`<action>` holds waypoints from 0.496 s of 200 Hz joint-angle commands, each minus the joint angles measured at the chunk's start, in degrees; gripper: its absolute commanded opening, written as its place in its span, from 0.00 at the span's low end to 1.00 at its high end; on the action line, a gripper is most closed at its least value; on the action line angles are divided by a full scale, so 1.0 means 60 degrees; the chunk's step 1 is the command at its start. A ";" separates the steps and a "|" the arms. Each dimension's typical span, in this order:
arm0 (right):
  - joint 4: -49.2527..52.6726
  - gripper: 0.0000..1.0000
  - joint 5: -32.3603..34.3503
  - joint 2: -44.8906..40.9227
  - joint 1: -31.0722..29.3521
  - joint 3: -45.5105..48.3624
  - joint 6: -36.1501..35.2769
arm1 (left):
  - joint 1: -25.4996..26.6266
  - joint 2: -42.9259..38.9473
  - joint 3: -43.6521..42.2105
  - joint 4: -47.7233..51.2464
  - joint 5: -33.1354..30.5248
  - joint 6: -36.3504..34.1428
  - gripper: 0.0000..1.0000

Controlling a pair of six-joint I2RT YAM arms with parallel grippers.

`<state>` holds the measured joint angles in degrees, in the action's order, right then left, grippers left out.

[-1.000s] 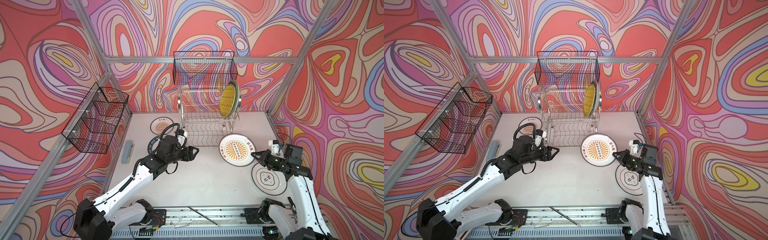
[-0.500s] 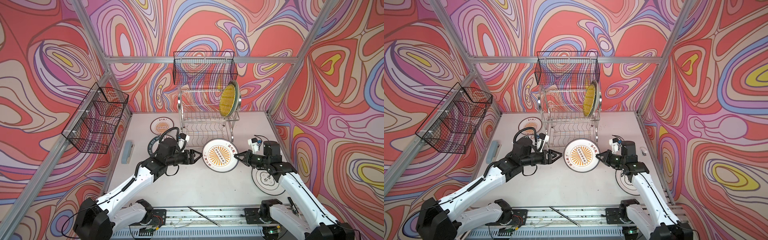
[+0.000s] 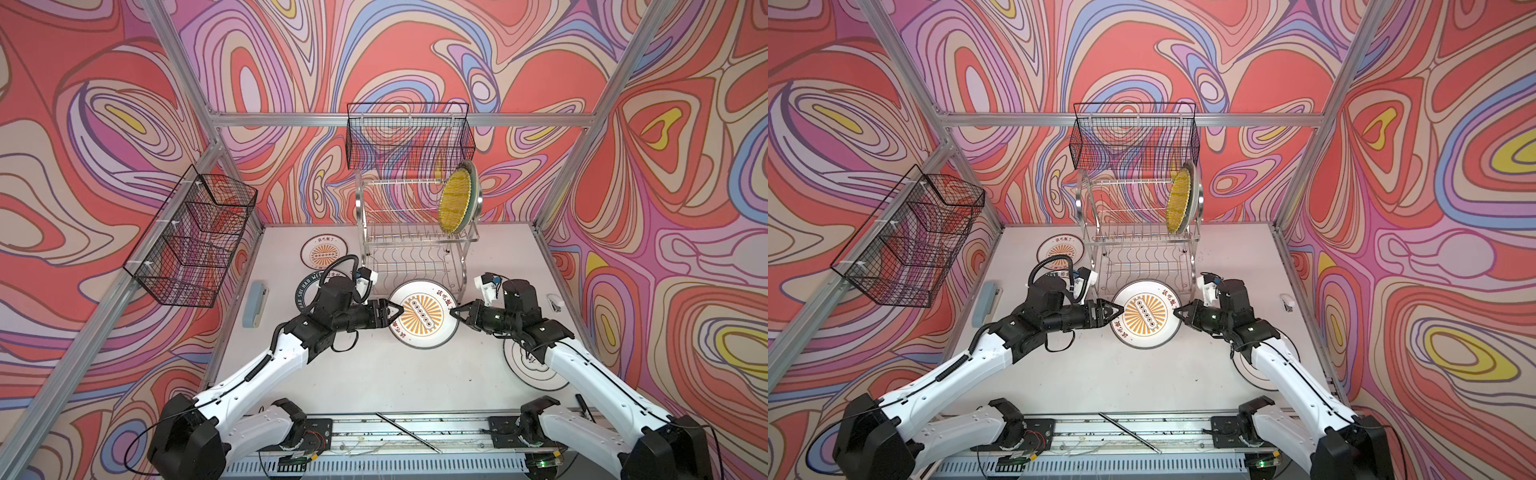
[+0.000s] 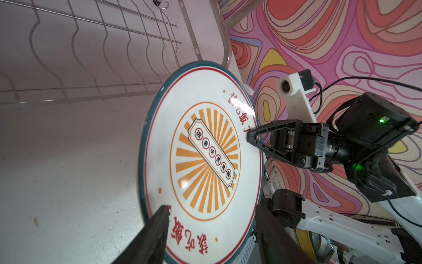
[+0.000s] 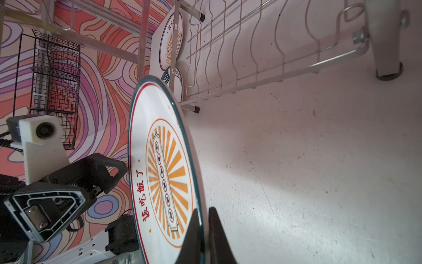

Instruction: Load the plates into the dish rack

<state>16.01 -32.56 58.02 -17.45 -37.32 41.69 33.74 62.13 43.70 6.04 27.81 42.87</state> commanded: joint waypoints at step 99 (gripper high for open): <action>-0.0954 0.00 -0.0334 -0.0046 -0.0566 -0.0423 0.0007 | -0.0041 -0.0175 -0.0058 0.0816 -0.0637 -0.0084 0.60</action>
<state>14.92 -32.53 58.02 -19.92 -38.24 41.63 33.74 60.90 43.83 11.75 23.14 41.89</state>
